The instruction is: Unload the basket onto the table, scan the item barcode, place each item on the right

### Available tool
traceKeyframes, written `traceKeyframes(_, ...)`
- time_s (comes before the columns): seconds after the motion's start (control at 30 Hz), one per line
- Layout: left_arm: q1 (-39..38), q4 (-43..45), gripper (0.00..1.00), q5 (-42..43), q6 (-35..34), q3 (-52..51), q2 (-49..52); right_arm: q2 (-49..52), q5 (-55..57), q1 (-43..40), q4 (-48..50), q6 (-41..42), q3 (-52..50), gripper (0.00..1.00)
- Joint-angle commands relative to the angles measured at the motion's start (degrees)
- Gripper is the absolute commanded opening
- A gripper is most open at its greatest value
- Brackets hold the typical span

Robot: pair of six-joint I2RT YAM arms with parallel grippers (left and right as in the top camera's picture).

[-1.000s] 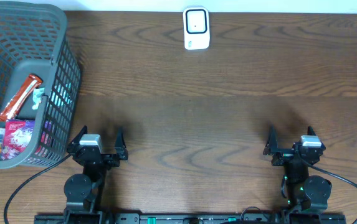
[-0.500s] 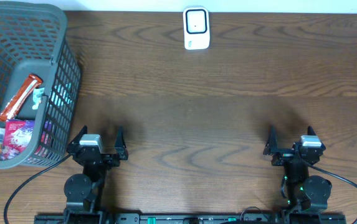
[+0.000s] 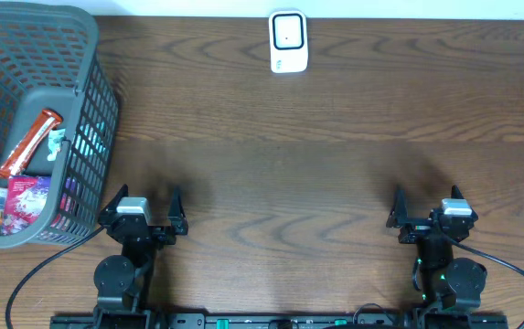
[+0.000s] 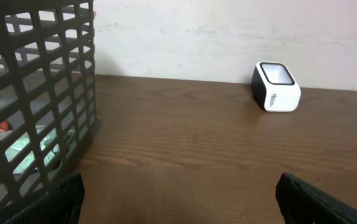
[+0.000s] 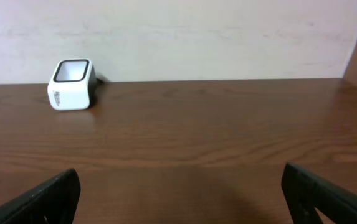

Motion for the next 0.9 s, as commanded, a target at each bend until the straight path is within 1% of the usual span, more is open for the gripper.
traceKeyframes(0.0, 0.28, -2.12, 0.98, -0.07, 0.94, -0.9, 0.0, -0.2, 0.04, 0.39, -0.24, -0.44, -0.09, 0.99)
traceKeyframes(0.27, 0.28, -1.79, 0.98, 0.0, 0.81, -0.9, 0.0, -0.2, 0.04, 0.39, -0.24, -0.44, -0.09, 0.99)
traceKeyframes(0.3, 0.22, -0.48, 0.98, 1.33, -0.63, -0.87, 0.0, -0.2, 0.04, 0.39, -0.24, -0.44, -0.09, 0.99)
traceKeyframes(0.33, 0.24, 0.11, 0.98, 3.8, -2.91, -0.87, 0.0, -0.2, 0.04, 0.39, -0.24, -0.44, -0.09, 0.99)
traceKeyframes(0.37, 0.24, 0.26, 0.98, 11.67, -8.98, -0.87, 0.0, -0.2, 0.04, 0.39, -0.24, -0.44, -0.09, 0.99)
traceKeyframes(0.4, 0.24, 0.35, 0.98, 16.39, -11.58, -0.87, 0.0, -0.2, 0.04, 0.39, -0.24, -0.44, -0.09, 0.99)
traceKeyframes(0.47, 0.24, 2.01, 0.98, 21.09, -12.5, -0.87, 0.0, -0.2, 0.04, 0.39, -0.24, -0.44, -0.09, 0.99)
traceKeyframes(0.5, 0.24, 3.82, 0.98, 21.29, -12.76, -0.87, 0.0, -0.2, 0.04, 0.39, -0.24, -0.44, -0.09, 0.99)
traceKeyframes(0.57, 0.24, 10.93, 0.98, 23.06, -13.94, -0.79, 0.0, -0.2, 0.04, 0.39, -0.24, -0.44, -0.09, 0.99)
traceKeyframes(0.6, 0.24, 22.97, 0.98, 25.24, -14.01, -0.15, 0.0, -0.2, 0.04, 0.39, -0.24, -0.44, -0.09, 0.99)
traceKeyframes(0.67, 0.24, 31.58, 0.98, 22.77, -15.04, 1.95, 0.11, -0.2, 0.04, 0.39, -0.24, -0.44, -0.09, 0.99)
traceKeyframes(0.7, 0.24, 32.94, 0.98, 20.76, -15.26, 3.48, 0.37, -0.2, 0.04, 0.39, -0.24, -0.44, -0.09, 0.99)
traceKeyframes(0.8, 0.24, 30.99, 0.98, 14.4, -13.33, 10.95, 2.95, -0.2, 0.04, 0.39, -0.24, -0.44, -0.09, 0.99)
traceKeyframes(0.87, 0.24, 27.8, 0.98, 10.99, -8.5, 17.77, 7.13, -0.2, 0.04, 0.39, -0.24, -0.44, -0.09, 0.99)
